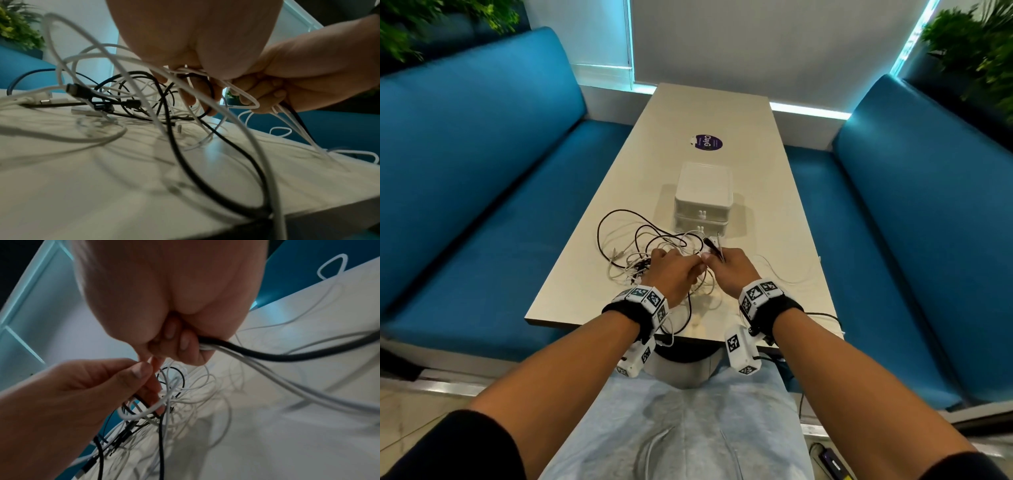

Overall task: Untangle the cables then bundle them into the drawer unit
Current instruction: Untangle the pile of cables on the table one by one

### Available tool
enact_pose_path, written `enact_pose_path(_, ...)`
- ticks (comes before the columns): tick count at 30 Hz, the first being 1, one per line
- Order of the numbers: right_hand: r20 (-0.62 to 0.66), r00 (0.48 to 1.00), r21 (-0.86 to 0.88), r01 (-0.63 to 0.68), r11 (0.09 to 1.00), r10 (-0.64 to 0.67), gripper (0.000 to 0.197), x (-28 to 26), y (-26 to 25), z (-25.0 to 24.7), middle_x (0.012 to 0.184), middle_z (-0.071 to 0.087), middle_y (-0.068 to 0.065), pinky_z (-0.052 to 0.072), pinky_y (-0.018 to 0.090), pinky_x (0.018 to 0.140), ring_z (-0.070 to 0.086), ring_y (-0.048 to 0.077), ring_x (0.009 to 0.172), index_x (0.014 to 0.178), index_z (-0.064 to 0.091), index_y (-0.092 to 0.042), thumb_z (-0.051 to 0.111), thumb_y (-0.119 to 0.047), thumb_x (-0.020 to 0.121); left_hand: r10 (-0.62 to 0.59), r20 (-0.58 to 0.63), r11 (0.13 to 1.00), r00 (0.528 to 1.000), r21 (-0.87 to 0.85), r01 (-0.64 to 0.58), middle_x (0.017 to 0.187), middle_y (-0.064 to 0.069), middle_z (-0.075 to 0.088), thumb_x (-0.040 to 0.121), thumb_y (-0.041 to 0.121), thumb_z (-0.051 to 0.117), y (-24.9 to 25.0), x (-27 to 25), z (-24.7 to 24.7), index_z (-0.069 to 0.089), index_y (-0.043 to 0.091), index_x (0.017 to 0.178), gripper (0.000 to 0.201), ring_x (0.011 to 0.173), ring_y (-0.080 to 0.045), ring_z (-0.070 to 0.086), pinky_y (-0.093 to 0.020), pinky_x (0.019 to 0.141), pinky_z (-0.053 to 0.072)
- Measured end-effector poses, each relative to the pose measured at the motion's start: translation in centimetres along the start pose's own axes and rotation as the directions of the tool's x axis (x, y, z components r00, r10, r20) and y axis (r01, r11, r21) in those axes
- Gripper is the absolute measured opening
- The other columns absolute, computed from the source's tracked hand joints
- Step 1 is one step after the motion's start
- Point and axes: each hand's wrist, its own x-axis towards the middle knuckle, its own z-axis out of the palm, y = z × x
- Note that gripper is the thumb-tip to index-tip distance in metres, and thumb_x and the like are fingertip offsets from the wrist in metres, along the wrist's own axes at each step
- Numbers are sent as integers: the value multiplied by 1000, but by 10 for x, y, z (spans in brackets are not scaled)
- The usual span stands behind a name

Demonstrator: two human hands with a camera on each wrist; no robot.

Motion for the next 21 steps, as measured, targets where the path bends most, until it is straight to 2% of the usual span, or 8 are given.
enact_pose_path(5,-37,999,-302,-33,953,23,33,4,0,-6,108,66,21,44,37,80,59,40,101,104,64,-4,45,-30,100,93,-46,976,995,202,-81,108,6,64,104,35,38,9,-9,-5,61,28,112,26,106,-24,55,-43,91,32)
enact_pose_path(9,-107,990,-298,-115,948,86,35,8,7,-17,112,66,20,46,37,83,59,39,105,111,65,-5,41,-28,101,88,-86,966,992,251,-64,109,9,63,103,37,33,11,-11,-6,59,29,112,28,101,-24,57,-45,89,31)
enact_pose_path(11,-146,981,-282,-164,945,127,34,9,9,-20,113,66,20,45,37,83,58,40,107,113,64,-6,41,-27,101,82,-88,962,993,266,-56,113,9,63,100,31,39,14,-9,-9,57,30,115,24,103,-25,56,-45,89,31)
enact_pose_path(12,-168,976,-277,-183,943,140,34,10,10,-22,114,66,20,45,36,82,57,40,108,114,64,-6,41,-27,101,83,-81,964,993,260,-59,117,9,61,97,24,44,16,-8,-9,55,30,119,26,106,-25,55,-46,90,32)
enact_pose_path(14,-209,963,-267,-225,937,171,35,11,13,-29,116,64,21,43,35,81,57,40,110,116,61,-4,39,-26,101,100,-53,973,994,215,-86,127,7,55,86,5,52,16,-8,-9,49,31,129,51,112,-26,51,-46,93,35)
enact_pose_path(16,-226,953,-268,-259,928,201,35,12,18,-36,118,63,23,44,36,83,56,41,111,118,59,-1,38,-25,102,125,-32,978,992,173,-118,134,6,49,81,-4,54,14,-9,-7,43,31,136,67,116,-26,49,-45,95,37)
enact_pose_path(19,-231,948,-293,-284,913,221,35,11,27,-46,119,62,23,44,37,86,55,41,113,119,56,1,37,-23,103,121,19,985,992,124,-123,135,4,51,94,14,56,7,-8,-6,42,28,137,47,122,-26,47,-45,101,35)
enact_pose_path(21,-267,929,-273,-328,904,256,33,11,34,-55,119,61,23,43,36,83,55,40,112,118,56,1,37,-22,103,98,31,985,995,140,-102,130,3,54,100,28,48,-2,-8,-5,49,25,127,27,121,-26,45,-45,99,33)
